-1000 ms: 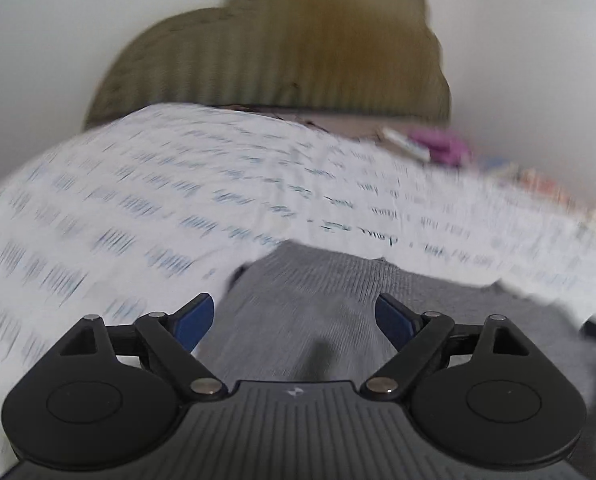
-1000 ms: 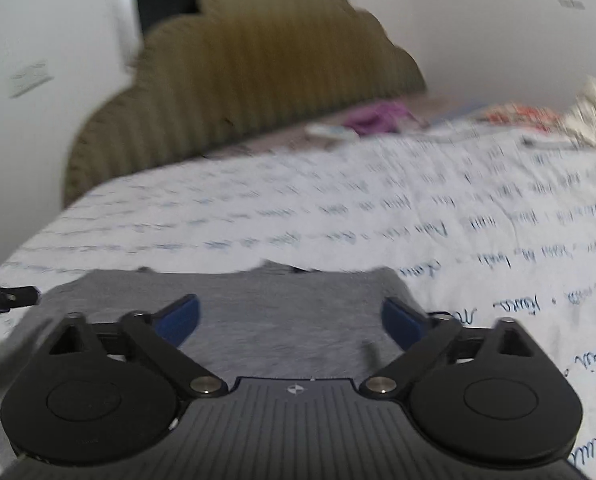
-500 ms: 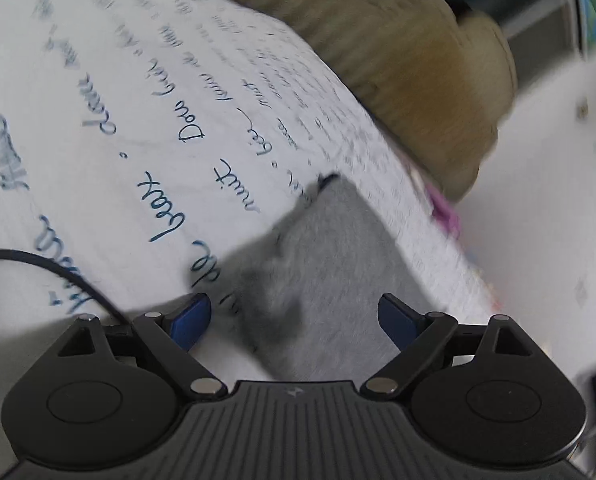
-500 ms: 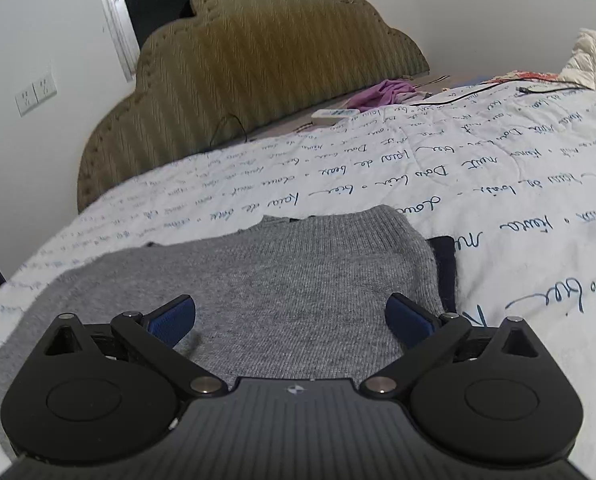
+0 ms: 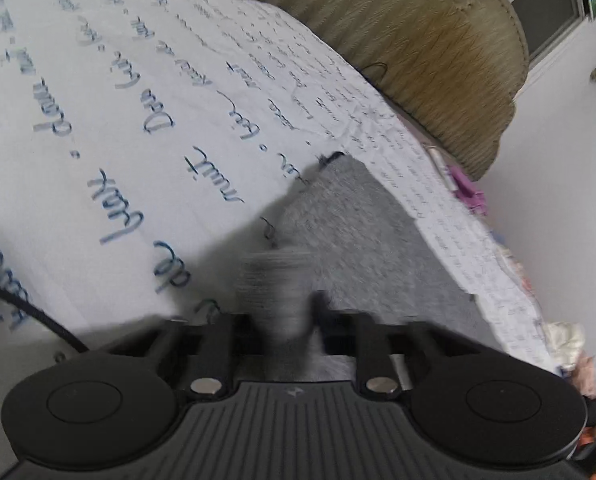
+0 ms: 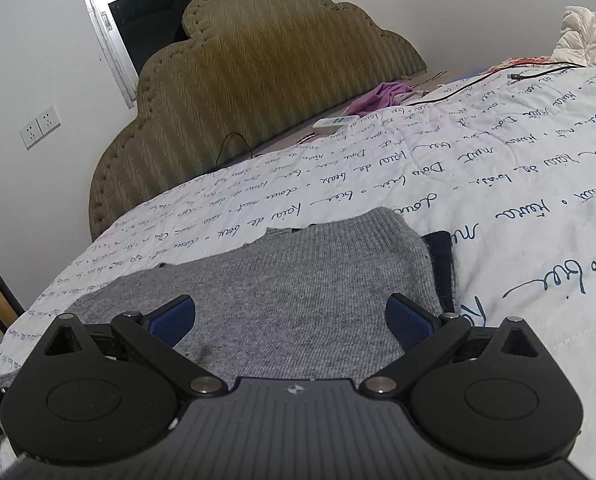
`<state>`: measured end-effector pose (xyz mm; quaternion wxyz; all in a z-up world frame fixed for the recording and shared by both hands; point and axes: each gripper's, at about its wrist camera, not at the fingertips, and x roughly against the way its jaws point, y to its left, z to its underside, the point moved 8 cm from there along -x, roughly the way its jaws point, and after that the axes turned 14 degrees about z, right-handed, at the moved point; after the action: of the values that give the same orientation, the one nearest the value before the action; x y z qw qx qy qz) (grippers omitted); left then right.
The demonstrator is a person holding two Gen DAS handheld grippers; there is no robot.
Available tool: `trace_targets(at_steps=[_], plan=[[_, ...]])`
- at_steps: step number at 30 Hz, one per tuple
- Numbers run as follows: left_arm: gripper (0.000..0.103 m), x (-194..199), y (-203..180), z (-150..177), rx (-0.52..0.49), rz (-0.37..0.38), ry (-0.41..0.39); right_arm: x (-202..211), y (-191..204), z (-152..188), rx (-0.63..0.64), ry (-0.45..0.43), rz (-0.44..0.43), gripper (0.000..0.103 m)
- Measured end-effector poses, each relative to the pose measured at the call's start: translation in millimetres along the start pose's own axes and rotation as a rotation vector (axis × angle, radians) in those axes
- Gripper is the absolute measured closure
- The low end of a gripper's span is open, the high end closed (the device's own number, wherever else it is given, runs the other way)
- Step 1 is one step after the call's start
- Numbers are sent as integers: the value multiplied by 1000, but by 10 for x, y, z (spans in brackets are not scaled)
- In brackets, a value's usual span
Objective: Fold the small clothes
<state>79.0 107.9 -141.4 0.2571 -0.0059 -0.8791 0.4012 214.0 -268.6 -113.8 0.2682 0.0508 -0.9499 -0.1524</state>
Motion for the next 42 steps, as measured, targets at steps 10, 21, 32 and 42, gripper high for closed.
trace_targets(at_steps=[10, 21, 32, 42], plan=[[97, 131, -858, 159, -475, 55, -80, -64, 1017, -558, 67, 256, -92, 13], [97, -92, -1151, 497, -701, 32, -21, -930, 3109, -132, 462, 729, -217, 12], [97, -150, -1235, 600, -762, 57, 5, -1042, 3206, 234, 769, 634, -121, 82], [97, -105, -1728, 731, -809, 186, -5, -831, 2227, -514, 416, 575, -241, 83]])
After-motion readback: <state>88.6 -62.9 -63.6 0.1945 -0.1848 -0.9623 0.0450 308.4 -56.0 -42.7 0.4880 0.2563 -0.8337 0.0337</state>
